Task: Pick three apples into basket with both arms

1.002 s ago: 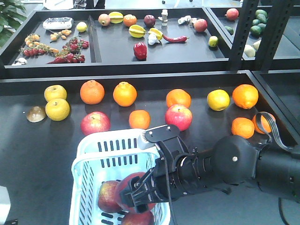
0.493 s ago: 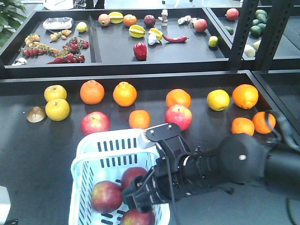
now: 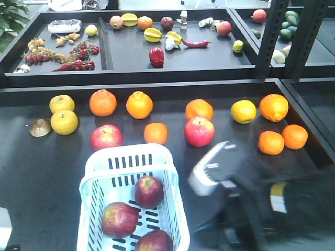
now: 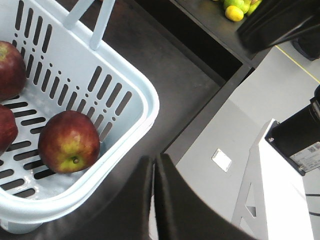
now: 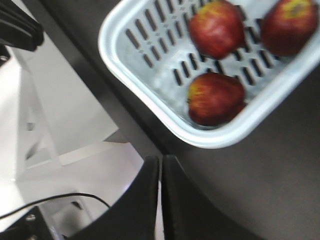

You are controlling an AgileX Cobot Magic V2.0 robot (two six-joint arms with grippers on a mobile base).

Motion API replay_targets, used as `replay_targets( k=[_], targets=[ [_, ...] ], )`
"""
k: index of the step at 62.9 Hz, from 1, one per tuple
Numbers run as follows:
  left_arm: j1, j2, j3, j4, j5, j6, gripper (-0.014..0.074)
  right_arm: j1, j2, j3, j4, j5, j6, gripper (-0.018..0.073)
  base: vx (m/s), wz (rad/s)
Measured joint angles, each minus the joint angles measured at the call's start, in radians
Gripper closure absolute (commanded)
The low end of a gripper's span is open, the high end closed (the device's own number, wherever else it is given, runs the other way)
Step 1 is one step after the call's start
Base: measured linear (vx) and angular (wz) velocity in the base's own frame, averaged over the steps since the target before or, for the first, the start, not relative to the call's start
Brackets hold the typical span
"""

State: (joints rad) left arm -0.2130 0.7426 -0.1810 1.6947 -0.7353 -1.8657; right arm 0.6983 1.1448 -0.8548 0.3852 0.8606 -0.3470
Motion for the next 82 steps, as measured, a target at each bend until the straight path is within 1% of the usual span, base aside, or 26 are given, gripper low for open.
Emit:
replay_targets(
  k=[9,14,21,26,31,38,46,52,64,82],
  targets=[
    [0.000,0.000,0.000,0.000,0.000,0.000,0.0603,0.000,-0.173,0.033,-0.232,0.027,0.202,0.0564,0.00,0.00],
    [0.000,0.000,0.000,0.000,0.000,0.000,0.0603,0.000,-0.283,0.087,-0.372,0.027,0.321,0.0564,0.00,0.00],
    [0.000,0.000,0.000,0.000,0.000,0.000,0.0603,0.000,-0.421,0.188,-0.538,0.030,0.480,0.0564,0.00,0.00],
    [0.000,0.000,0.000,0.000,0.000,0.000,0.0603,0.000,-0.531,0.268,-0.633,0.045,0.589,0.0564,0.00,0.00],
    [0.000,0.000,0.000,0.000,0.000,0.000,0.0603,0.000,-0.610,0.329,-0.685,0.072,0.663,0.0564,0.00,0.00],
    [0.000,0.000,0.000,0.000,0.000,0.000,0.0603,0.000,-0.702,0.371,-0.708,0.112,0.714,0.0564,0.00,0.00],
    [0.000,0.000,0.000,-0.011,0.000,-0.001,0.0603,0.000,-0.774,0.375,-0.713,0.114,0.727,0.0564,0.00,0.00],
    [0.000,0.000,0.000,-0.038,0.000,-0.003,0.0603,0.000,-0.807,0.375,-0.714,0.118,0.731,0.0564,0.00,0.00],
    [0.000,0.000,0.000,-0.061,0.000,-0.004,0.0603,0.000,-0.826,0.375,-0.715,0.119,0.732,0.0564,0.00,0.00],
    [0.000,0.000,0.000,-0.061,0.000,-0.004,0.0603,0.000,-0.826,0.375,-0.715,0.120,0.732,0.0564,0.00,0.00]
  ],
)
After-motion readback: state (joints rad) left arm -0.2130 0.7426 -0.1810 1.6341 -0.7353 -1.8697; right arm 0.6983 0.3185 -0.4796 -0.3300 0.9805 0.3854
